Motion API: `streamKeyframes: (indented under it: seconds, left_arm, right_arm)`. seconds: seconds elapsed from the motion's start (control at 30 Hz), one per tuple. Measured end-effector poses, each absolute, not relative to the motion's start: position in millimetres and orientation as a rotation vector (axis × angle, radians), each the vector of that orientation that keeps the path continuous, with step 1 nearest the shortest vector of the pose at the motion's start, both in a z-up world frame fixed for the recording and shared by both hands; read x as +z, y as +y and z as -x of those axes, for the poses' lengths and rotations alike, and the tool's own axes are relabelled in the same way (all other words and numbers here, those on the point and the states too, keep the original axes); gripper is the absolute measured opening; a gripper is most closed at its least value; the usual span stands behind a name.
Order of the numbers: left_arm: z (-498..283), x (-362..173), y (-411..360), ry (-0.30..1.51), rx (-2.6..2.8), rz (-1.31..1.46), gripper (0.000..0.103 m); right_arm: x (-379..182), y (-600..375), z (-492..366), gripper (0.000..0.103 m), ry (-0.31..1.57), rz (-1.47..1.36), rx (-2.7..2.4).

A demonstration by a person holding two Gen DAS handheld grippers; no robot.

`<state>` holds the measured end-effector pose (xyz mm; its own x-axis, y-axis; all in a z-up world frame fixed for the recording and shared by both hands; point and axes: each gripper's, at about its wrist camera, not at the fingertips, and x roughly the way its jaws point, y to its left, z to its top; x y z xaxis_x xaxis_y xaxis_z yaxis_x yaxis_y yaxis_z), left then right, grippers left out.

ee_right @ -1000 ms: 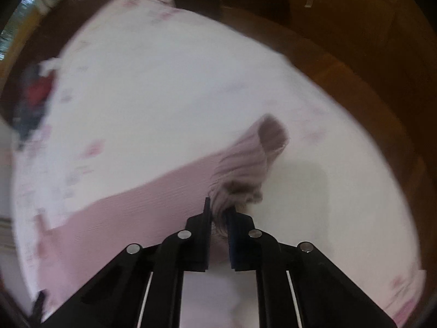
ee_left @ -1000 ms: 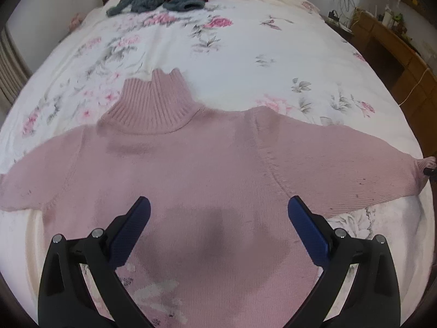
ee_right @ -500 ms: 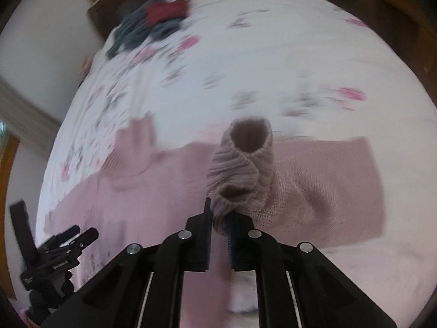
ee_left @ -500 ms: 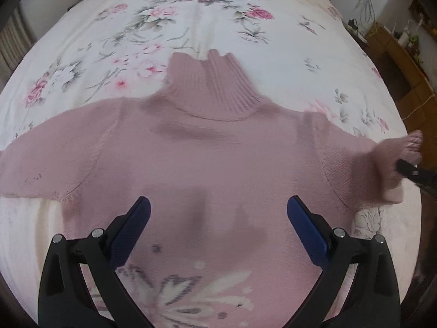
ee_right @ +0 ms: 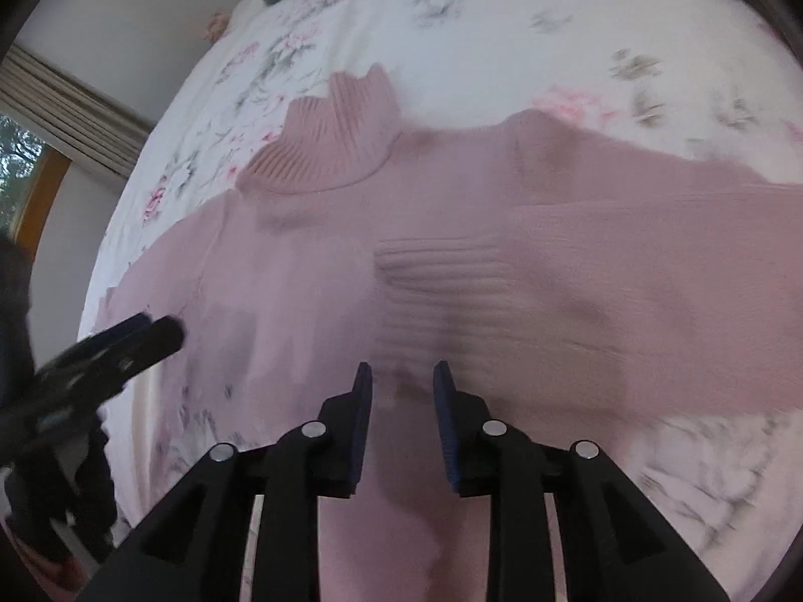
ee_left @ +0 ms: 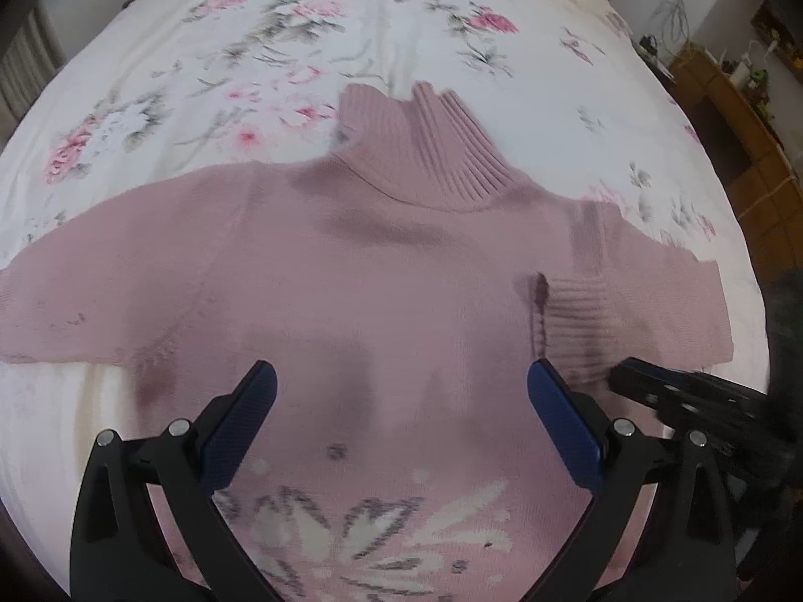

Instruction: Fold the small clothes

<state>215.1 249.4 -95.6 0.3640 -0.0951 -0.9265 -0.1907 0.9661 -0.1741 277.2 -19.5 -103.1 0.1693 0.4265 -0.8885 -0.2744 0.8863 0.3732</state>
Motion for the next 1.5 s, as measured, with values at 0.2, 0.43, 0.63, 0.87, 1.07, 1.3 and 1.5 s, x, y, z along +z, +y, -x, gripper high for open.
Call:
streamKeyframes:
  seconds: [0.2,0.43,0.63,0.87,1.07,1.3,1.5]
  left_arm:
    - [-239,-119,198,1.255,-0.059,0.341,0.099]
    - [-267,-157,150,1.339,-0.090,0.419,0.082]
    - [-270,-178,138,1.380,-0.074,0.500,0.027]
    - [-255,-134,152,1.211,-0.124,0.599,0.008]
    - [-239,-93,193,1.104,-0.030,0.523,0.008]
    - [-220,-71,293,1.048,0.156,0.440,0.008]
    - [-212,-81,349,1.061,0.269,0.410,0.008]
  right_arm:
    - [-90,-89,-253,0.035,1.288,-0.195,0.359]
    - [-90,-135,-221,0.036,1.294,-0.209,0.305]
    - [-93,-162,-212,0.036,1.292,-0.251,0.270]
    - [-95,-175,-214,0.036,1.291,-0.272,0.235]
    - [-90,-175,-223,0.036,1.269,-0.276,0.226]
    - [-90,-164,-251,0.042,1.248,-0.365,0.231]
    - [-104,-137,-290,0.047,1.272,-0.446,0.262]
